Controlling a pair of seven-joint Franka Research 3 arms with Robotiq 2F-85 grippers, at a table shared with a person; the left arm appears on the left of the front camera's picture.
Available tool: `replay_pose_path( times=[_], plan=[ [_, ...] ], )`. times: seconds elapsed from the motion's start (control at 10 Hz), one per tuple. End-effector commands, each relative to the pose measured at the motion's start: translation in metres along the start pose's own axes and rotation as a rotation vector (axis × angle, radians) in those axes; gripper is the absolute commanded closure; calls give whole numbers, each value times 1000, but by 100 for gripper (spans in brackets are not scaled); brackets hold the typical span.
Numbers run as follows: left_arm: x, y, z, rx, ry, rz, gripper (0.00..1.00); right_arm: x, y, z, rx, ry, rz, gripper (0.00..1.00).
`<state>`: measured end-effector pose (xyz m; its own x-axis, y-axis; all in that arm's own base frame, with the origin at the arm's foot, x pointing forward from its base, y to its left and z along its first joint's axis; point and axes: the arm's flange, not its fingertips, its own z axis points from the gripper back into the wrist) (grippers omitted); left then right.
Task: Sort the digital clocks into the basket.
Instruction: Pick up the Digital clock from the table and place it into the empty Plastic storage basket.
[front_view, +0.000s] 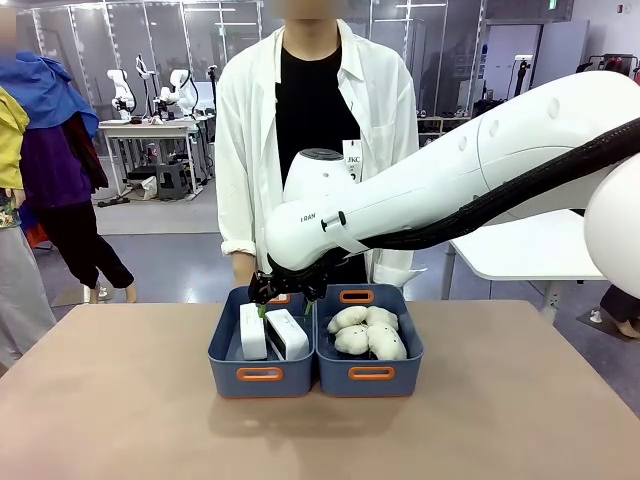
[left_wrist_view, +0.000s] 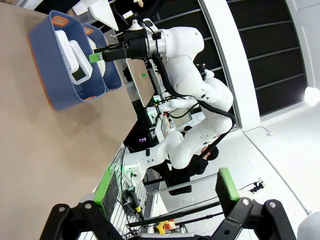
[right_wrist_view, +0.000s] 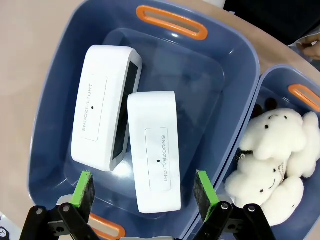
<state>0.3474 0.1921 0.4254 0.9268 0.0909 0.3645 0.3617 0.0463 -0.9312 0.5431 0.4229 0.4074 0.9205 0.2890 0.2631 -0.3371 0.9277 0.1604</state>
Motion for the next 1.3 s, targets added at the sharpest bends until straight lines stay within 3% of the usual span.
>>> replay_pose_path(
  times=[0.0, 0.1, 0.2, 0.4, 0.5, 0.7, 1.0, 1.2],
  plan=[
    [-4, -5, 0, -1, 4, 7, 0, -1, 3, 1, 0, -3, -18, 0],
    [-4, -5, 0, -1, 4, 7, 0, 0, 0, 0, 0, 0, 0, 0],
    [-4, -5, 0, -1, 4, 7, 0, -16, -3, 56, 70, 2, -23, 0],
    [-4, -5, 0, -1, 4, 7, 0, -45, -22, 122, 101, 98, -41, 0],
    [-4, -5, 0, -1, 4, 7, 0, -60, -36, 149, 222, 89, -102, 0],
    [-4, -5, 0, -1, 4, 7, 0, -93, -105, 165, 489, 113, -267, 0],
    [-4, -5, 0, -1, 4, 7, 0, -152, -223, 164, 913, 27, -472, 0],
    [-4, -5, 0, -1, 4, 7, 0, -209, -310, 166, 1143, -87, -605, 0]
  ],
)
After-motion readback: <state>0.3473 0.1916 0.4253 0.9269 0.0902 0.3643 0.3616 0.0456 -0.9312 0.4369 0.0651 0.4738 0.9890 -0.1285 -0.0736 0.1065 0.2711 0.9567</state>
